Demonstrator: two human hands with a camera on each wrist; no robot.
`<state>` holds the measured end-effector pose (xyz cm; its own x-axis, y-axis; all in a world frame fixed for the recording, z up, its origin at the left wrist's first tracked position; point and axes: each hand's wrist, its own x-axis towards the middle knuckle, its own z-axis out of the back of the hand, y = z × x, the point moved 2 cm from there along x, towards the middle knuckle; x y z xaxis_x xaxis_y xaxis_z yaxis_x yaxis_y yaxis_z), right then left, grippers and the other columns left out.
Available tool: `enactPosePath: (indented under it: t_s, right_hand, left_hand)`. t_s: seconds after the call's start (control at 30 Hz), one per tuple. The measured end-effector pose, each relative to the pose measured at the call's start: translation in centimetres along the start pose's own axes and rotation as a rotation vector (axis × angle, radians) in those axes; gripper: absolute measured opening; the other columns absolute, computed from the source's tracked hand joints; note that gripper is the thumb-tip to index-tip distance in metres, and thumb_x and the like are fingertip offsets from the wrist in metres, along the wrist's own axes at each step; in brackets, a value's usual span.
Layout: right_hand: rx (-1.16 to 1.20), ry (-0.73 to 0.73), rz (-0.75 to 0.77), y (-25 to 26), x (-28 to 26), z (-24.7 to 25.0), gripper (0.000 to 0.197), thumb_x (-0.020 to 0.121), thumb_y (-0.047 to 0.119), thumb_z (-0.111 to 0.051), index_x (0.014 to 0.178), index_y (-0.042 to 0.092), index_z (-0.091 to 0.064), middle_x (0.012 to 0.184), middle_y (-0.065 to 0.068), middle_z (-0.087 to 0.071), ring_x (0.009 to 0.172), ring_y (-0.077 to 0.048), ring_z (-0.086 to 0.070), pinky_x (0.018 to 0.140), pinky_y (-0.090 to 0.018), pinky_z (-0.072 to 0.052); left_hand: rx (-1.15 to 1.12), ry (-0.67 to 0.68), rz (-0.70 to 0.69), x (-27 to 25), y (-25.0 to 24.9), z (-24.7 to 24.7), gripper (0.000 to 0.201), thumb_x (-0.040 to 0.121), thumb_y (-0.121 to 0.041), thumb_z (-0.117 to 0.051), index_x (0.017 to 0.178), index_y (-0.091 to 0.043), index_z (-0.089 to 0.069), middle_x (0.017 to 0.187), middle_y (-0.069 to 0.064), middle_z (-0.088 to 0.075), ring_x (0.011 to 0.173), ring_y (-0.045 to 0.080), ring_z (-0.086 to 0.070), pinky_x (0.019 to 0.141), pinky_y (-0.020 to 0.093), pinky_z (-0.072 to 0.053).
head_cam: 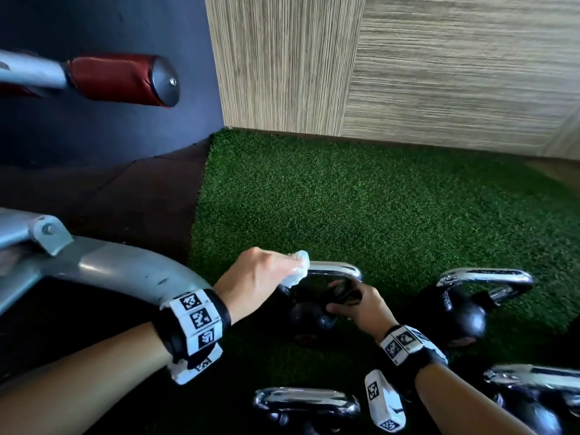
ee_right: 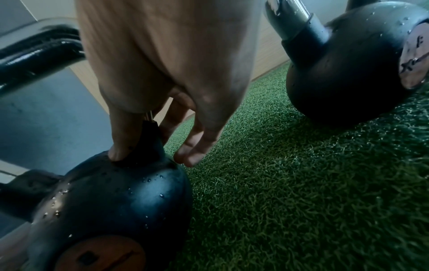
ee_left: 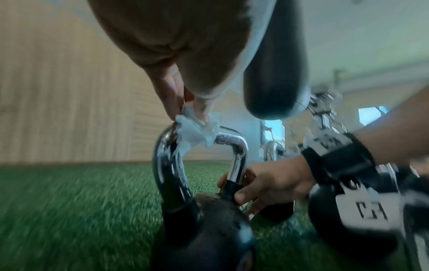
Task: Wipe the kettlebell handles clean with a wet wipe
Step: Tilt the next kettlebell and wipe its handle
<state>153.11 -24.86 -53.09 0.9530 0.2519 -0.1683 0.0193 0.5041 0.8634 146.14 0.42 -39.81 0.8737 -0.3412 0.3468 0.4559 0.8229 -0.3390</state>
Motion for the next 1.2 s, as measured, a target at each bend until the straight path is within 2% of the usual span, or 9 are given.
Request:
enactPosePath:
  t_s: [0.13,0.3,0.5,0.67,0.77,0.87,0.97,1.1,1.2]
  right_hand:
    - [-0.012,-0.006,-0.005,0.6,-0.2,0.1,0.061,0.042,0.058,-0.088,0.1,0.049,-0.074,0.091,0.011,-0.079,0.091,-0.008,-0.075,0.093,-0.043,-0.059]
    - [-0.002,-0.005,-0.011,1.0,-0.5,0.1,0.06,0.043,0.056,-0.09,0.1,0.045,-0.076,0.09,0.011,-0.08,0.09,-0.007,-0.075,0.095,-0.041,-0.058]
    - [0.002,-0.008,-0.011,0.9,-0.3,0.2,0.06,0.041,0.059,-0.088,0.099,0.05,-0.074,0.092,0.011,-0.079,0.093,-0.009,-0.074,0.095,-0.045,-0.058]
    - [0.006,-0.015,-0.01,1.3,-0.8,0.3,0.051,0.051,0.044,-0.094,0.098,0.049,-0.074,0.093,0.011,-0.079,0.092,-0.008,-0.074,0.096,-0.044,-0.057]
    - [-0.008,-0.035,-0.015,1.8,-1.0,0.4,0.045,0.058,0.033,-0.097,0.095,0.048,-0.075,0.092,0.012,-0.079,0.091,-0.006,-0.074,0.095,-0.043,-0.058]
    - [-0.03,-0.06,-0.031,1.9,-1.1,0.4,0.047,0.058,0.035,-0.097,0.096,0.051,-0.073,0.091,0.014,-0.078,0.091,-0.006,-0.073,0.093,-0.041,-0.059]
    - [-0.034,-0.101,-0.076,1.9,-1.6,0.2,0.047,0.056,0.035,-0.098,0.094,0.049,-0.075,0.089,0.012,-0.078,0.09,-0.009,-0.073,0.088,-0.043,-0.061]
    - [-0.106,-0.148,-0.096,2.2,-2.2,-0.2,0.044,0.059,0.027,-0.097,0.094,0.044,-0.076,0.091,0.011,-0.076,0.092,-0.009,-0.07,0.078,-0.021,-0.05]
    - [-0.181,-0.136,-0.142,2.3,-2.8,0.1,0.054,0.052,0.027,-0.095,0.102,0.035,-0.078,0.091,0.006,-0.077,0.088,-0.01,-0.069,0.066,-0.011,-0.045]
  left_hand:
    - [-0.344,-0.171,0.286,-0.6,2.9,0.3,0.018,0.094,-0.023,-0.074,0.111,-0.022,-0.08,0.11,-0.017,-0.075,0.101,-0.009,-0.07,0.086,0.01,-0.054]
    - [-0.378,-0.249,0.296,-2.2,3.8,-1.0,0.019,0.094,-0.021,-0.074,0.112,-0.02,-0.081,0.109,-0.013,-0.077,0.1,-0.012,-0.069,0.085,0.011,-0.054]
    - [-0.552,-0.26,0.497,-5.1,6.1,-3.9,0.029,0.093,-0.048,-0.071,0.109,-0.026,-0.081,0.097,-0.015,-0.08,0.09,0.004,-0.075,0.078,0.045,-0.064]
    - [-0.718,-0.198,0.582,-6.0,6.1,-6.0,0.017,0.091,-0.047,-0.074,0.107,-0.044,-0.079,0.104,-0.018,-0.078,0.1,0.004,-0.073,0.095,0.041,-0.06]
    - [-0.651,-0.142,0.627,-6.4,5.2,-7.7,0.022,0.092,-0.036,-0.076,0.092,-0.059,-0.076,0.1,-0.023,-0.076,0.09,-0.008,-0.065,0.087,0.028,-0.057]
    - [-0.695,-0.073,0.582,-6.2,5.7,-8.2,0.032,0.081,-0.064,-0.069,0.102,-0.042,-0.081,0.102,-0.009,-0.08,0.092,0.001,-0.068,0.092,0.047,-0.058]
    - [-0.639,0.056,0.547,-5.7,5.2,-6.9,0.038,0.082,-0.056,-0.07,0.098,-0.022,-0.081,0.094,-0.003,-0.081,0.085,0.001,-0.068,0.086,0.042,-0.058]
    - [-0.53,0.045,0.553,-5.5,5.1,-6.8,0.016,0.083,-0.047,-0.081,0.08,-0.032,-0.08,0.074,-0.022,-0.075,0.073,-0.01,-0.067,0.066,0.02,-0.049]
    - [-0.405,-0.054,0.562,-4.6,5.6,-7.1,0.04,0.084,-0.062,-0.072,0.061,-0.029,-0.073,0.055,-0.015,-0.066,0.053,-0.003,-0.057,0.055,0.023,-0.04]
